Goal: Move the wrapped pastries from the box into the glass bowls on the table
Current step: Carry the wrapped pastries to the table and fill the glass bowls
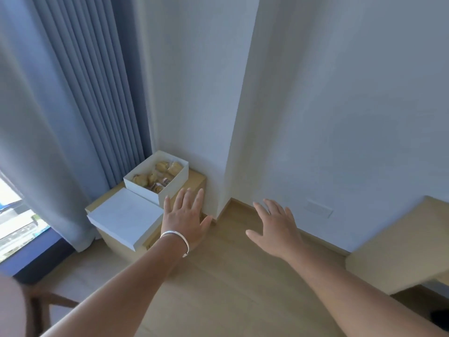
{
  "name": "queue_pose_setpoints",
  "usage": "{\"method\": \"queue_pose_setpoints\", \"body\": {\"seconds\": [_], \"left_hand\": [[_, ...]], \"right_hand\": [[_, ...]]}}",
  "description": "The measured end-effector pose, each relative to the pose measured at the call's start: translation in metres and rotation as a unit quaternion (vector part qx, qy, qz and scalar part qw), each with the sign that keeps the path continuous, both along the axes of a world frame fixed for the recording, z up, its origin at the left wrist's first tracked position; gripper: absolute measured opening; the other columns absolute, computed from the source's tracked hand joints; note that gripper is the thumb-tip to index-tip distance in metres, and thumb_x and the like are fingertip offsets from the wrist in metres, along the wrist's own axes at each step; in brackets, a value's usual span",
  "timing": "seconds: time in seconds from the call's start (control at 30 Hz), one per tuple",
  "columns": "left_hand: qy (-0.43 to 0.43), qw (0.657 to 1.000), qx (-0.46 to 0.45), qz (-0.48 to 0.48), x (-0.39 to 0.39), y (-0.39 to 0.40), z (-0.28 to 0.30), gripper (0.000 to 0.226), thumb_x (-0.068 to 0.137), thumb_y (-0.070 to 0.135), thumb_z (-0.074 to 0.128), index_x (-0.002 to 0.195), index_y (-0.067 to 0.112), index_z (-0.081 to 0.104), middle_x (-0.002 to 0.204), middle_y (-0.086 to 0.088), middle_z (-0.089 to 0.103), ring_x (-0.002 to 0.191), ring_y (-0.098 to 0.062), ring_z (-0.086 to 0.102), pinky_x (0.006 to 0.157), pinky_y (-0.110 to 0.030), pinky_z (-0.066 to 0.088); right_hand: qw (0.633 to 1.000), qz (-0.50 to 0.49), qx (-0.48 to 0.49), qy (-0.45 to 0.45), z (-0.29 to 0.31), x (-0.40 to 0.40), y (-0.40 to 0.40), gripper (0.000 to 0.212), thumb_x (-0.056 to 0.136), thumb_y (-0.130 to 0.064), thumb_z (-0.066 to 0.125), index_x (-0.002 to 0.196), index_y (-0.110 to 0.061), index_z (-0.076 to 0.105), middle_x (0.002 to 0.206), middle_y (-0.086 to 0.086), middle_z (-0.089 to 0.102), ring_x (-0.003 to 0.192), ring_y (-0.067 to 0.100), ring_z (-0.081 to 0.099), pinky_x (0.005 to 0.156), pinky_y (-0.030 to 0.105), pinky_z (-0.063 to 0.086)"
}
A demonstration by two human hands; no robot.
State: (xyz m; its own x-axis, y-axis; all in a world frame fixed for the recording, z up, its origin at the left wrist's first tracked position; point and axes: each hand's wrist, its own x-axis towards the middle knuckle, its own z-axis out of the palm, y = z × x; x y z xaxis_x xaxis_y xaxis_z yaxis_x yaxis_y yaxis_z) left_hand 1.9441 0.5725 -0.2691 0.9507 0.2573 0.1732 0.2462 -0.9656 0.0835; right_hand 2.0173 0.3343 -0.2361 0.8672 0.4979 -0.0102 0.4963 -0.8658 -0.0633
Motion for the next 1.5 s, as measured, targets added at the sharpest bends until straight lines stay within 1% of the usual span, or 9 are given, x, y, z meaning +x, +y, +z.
{"method": "queue_pose_setpoints", "body": {"seconds": [0.1,0.27,0.43,0.77,0.87,1.03,1.23,1.37,1.5], "left_hand": [[0.007,0.999,0.002,0.035,0.013,0.025,-0.008,0.073,0.089,0.064,0.014,0.149,0.026,-0.001,0.158,-0.007,0.014,0.146,-0.029,0.004,0.115,-0.058,0.004],[0.024,0.996,0.014,0.089,0.041,0.064,-0.022,0.073,0.090,0.065,0.019,0.149,0.027,0.001,0.159,-0.005,0.013,0.146,-0.027,0.002,0.112,-0.056,-0.002],[0.037,0.989,0.020,0.143,0.094,0.101,-0.031,0.072,0.089,0.065,0.017,0.149,0.028,0.002,0.159,-0.004,0.016,0.146,-0.027,0.006,0.112,-0.055,-0.001],[0.068,0.972,0.008,0.227,0.192,0.162,-0.044,0.071,0.091,0.063,0.018,0.150,0.027,0.001,0.159,-0.004,0.013,0.146,-0.025,0.004,0.114,-0.052,0.001],[0.076,0.968,-0.009,0.240,0.208,0.176,-0.050,0.070,0.092,0.062,0.021,0.149,0.028,0.001,0.160,-0.003,0.011,0.146,-0.025,0.002,0.114,-0.052,0.000],[0.098,0.960,-0.036,0.261,0.229,0.199,-0.065,0.071,0.092,0.063,0.017,0.150,0.027,-0.004,0.160,-0.003,0.007,0.146,-0.025,0.000,0.116,-0.053,0.001],[0.115,0.955,-0.065,0.265,0.254,0.243,-0.097,0.070,0.092,0.061,0.018,0.150,0.026,-0.001,0.160,-0.005,0.009,0.146,-0.025,0.001,0.117,-0.053,0.004],[0.111,0.952,-0.103,0.267,0.272,0.282,-0.118,0.073,0.091,0.060,0.027,0.150,0.026,0.002,0.159,-0.005,0.012,0.146,-0.024,0.002,0.117,-0.050,0.002],[0.107,0.950,-0.129,0.263,0.286,0.320,-0.137,0.080,0.087,0.060,0.039,0.150,0.026,0.003,0.157,-0.005,0.018,0.145,-0.023,0.007,0.118,-0.046,0.006]], "right_hand": [[0.999,0.035,-0.005,0.003,-0.009,0.027,0.031,0.081,0.085,-0.065,0.044,0.153,-0.029,0.017,0.161,0.005,0.017,0.148,0.023,0.011,0.119,0.051,0.009],[0.996,0.088,0.005,0.014,-0.021,0.081,0.084,0.082,0.085,-0.066,0.042,0.153,-0.031,0.015,0.162,0.005,0.016,0.148,0.023,0.012,0.119,0.051,0.011],[0.988,0.152,0.023,0.009,-0.032,0.157,0.139,0.081,0.086,-0.065,0.043,0.152,-0.029,0.015,0.161,0.006,0.015,0.148,0.023,0.010,0.119,0.051,0.010],[0.960,0.276,0.009,0.036,-0.058,0.295,0.243,0.081,0.088,-0.064,0.044,0.153,-0.026,0.014,0.162,0.007,0.015,0.149,0.022,0.009,0.119,0.052,0.008],[0.954,0.295,0.004,0.045,-0.068,0.319,0.264,0.082,0.086,-0.064,0.046,0.152,-0.026,0.016,0.160,0.007,0.017,0.148,0.023,0.011,0.119,0.051,0.010],[0.946,0.320,0.000,0.054,-0.086,0.348,0.299,0.079,0.085,-0.065,0.047,0.149,-0.027,0.022,0.159,0.007,0.021,0.147,0.023,0.015,0.117,0.050,0.013],[0.941,0.330,-0.025,0.069,-0.109,0.383,0.349,0.083,0.084,-0.064,0.051,0.151,-0.029,0.016,0.161,0.006,0.018,0.148,0.024,0.012,0.118,0.049,0.010],[0.935,0.341,-0.051,0.082,-0.120,0.405,0.393,0.083,0.085,-0.062,0.050,0.152,-0.030,0.013,0.161,0.005,0.015,0.148,0.022,0.008,0.118,0.048,0.006],[0.927,0.353,-0.088,0.087,-0.132,0.428,0.436,0.082,0.085,-0.064,0.047,0.152,-0.029,0.014,0.161,0.004,0.014,0.148,0.023,0.009,0.119,0.050,0.008]]}}
